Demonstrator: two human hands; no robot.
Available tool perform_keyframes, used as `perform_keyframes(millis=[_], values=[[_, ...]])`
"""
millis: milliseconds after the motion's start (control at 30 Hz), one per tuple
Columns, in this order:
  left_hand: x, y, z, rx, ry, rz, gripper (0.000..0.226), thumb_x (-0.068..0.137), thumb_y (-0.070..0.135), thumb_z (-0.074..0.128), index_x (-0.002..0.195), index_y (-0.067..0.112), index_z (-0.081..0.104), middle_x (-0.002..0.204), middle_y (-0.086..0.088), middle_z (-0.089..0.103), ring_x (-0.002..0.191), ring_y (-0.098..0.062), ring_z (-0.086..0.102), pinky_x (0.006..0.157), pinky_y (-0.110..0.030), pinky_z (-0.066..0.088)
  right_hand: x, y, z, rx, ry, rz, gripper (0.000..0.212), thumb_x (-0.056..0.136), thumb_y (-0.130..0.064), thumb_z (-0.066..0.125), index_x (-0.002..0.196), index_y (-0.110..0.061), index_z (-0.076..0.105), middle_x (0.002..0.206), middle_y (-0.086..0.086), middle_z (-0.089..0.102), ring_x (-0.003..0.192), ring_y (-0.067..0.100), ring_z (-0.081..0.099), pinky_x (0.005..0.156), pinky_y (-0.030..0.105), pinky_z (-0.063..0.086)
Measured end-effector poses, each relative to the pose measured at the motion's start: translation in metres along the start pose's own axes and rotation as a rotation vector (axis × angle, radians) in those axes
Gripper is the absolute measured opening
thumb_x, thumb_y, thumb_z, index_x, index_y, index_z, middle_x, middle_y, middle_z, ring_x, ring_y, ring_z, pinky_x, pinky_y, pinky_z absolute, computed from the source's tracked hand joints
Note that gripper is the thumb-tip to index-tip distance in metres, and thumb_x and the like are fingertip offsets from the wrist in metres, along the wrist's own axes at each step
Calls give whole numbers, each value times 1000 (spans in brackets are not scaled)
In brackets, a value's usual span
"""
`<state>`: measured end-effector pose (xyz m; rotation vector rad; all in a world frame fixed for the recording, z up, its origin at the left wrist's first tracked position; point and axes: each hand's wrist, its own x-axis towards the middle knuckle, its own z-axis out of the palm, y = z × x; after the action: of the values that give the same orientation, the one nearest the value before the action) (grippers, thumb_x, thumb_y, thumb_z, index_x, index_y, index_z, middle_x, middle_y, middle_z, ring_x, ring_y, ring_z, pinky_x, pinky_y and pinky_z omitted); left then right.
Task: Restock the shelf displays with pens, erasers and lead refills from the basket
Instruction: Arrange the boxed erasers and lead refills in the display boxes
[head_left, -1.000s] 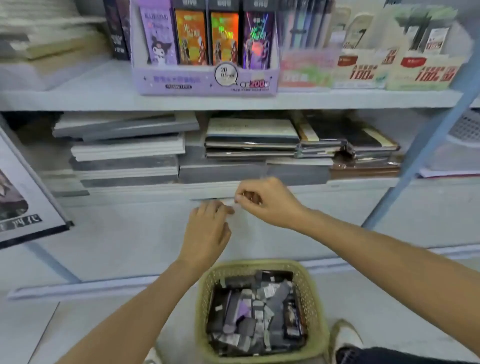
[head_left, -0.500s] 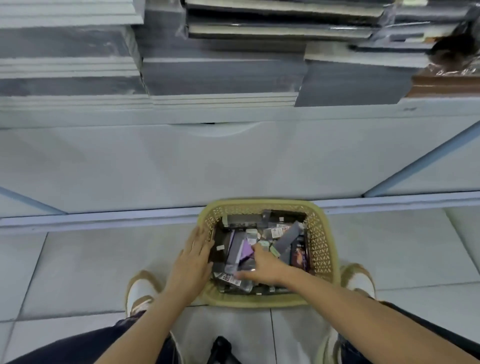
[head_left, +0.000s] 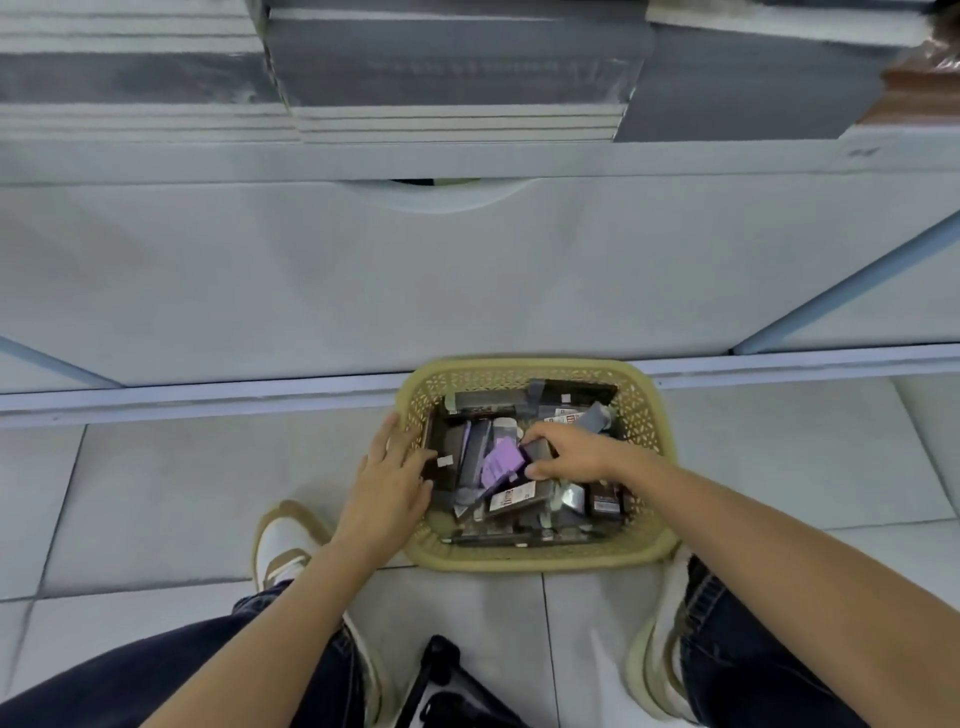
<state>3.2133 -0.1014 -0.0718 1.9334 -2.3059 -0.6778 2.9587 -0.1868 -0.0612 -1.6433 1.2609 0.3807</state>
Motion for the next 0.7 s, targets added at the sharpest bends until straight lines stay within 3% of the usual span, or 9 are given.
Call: perform_keyframes(millis=[133, 300, 400, 533, 600, 700], values=[[13, 19, -10, -137, 88, -14, 29, 95, 22, 56, 123, 15, 62, 137, -5, 53, 141, -28, 28, 111, -42, 28, -17, 19, -26, 49, -10, 20, 51, 92, -32, 64, 138, -20, 44, 133, 1, 49, 108, 15, 52, 84, 26, 43], [31, 56, -22, -352, -37, 90, 32, 97, 25, 54, 129, 19, 56, 132, 0, 55, 124, -18, 45, 100, -24, 31, -30, 30, -44, -52, 77, -47, 41, 89, -30, 68, 127, -25, 53, 100, -19, 45, 83, -1, 44, 73, 23, 35], [37, 68, -25, -400, -134, 108, 38, 98, 29, 52, 135, 21, 50, 137, 0, 52, 127, -16, 43, 103, -29, 34, -31, 30, -57, -119, 184, -116, 36, 87, -23, 70, 121, -20, 59, 113, -4, 60, 101, 14, 55, 84, 31, 43], [43, 66, -27, -405, -185, 56, 41, 98, 28, 53, 138, 18, 48, 141, -2, 49, 130, -18, 42, 108, -33, 34, -36, 35, -76, 3, 344, -134, 36, 86, -22, 71, 120, -22, 60, 121, -1, 60, 112, 19, 54, 87, 31, 40], [46, 63, -27, -439, -166, 19, 43, 97, 28, 55, 138, 18, 48, 139, -3, 51, 128, -19, 45, 108, -36, 36, -38, 35, -80, 98, 319, -145, 37, 85, -22, 73, 120, -22, 59, 119, -1, 61, 112, 21, 57, 94, 36, 46], [50, 63, -29, -506, -113, 1, 54, 92, 32, 63, 141, 17, 45, 140, -1, 50, 129, -18, 44, 108, -38, 37, -40, 20, -74, 325, 128, -171, 39, 86, -18, 73, 122, -18, 59, 115, 2, 68, 107, 20, 64, 96, 44, 51]])
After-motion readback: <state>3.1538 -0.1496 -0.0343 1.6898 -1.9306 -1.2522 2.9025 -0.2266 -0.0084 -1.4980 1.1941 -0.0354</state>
